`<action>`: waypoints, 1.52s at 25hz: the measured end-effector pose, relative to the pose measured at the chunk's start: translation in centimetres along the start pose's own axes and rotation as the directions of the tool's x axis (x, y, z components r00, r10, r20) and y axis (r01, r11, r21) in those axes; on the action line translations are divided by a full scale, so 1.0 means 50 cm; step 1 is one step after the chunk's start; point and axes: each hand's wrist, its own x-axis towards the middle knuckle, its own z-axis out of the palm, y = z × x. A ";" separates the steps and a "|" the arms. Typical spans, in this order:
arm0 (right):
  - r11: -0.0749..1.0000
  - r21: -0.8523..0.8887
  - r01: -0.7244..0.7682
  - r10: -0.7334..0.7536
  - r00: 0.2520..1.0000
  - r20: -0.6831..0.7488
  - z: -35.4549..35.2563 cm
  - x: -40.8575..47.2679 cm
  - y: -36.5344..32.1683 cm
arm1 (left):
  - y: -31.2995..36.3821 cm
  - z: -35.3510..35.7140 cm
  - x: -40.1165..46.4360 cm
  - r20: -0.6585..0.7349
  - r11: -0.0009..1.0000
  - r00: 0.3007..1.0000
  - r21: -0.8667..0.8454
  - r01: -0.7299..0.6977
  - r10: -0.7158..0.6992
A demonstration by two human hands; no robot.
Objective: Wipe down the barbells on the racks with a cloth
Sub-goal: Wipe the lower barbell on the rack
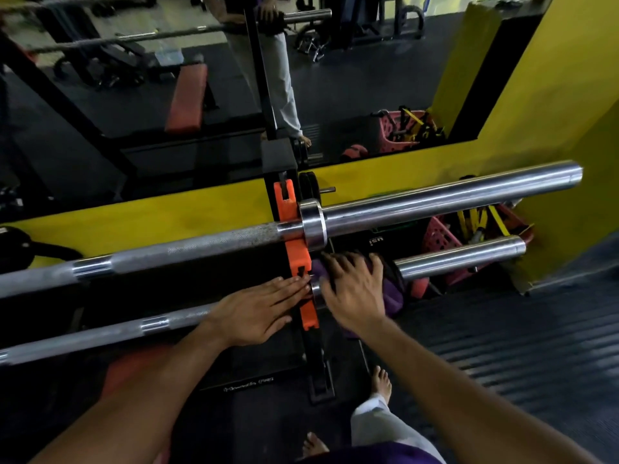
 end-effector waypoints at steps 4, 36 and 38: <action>0.962 -0.096 0.257 -0.265 0.961 -0.083 0.024 -0.086 0.100 | -0.002 0.001 0.000 0.001 1.000 1.000 -0.014 0.001 -0.001; 0.934 0.264 0.242 -0.225 0.970 -0.091 -0.012 -0.093 0.085 | 0.015 -0.020 -0.006 -0.094 0.990 0.996 -0.144 -0.001 -0.013; 0.840 0.529 0.120 -0.132 0.991 -0.015 -0.051 -0.119 0.104 | 0.040 -0.031 0.001 -0.197 0.970 0.975 -0.236 0.051 -0.099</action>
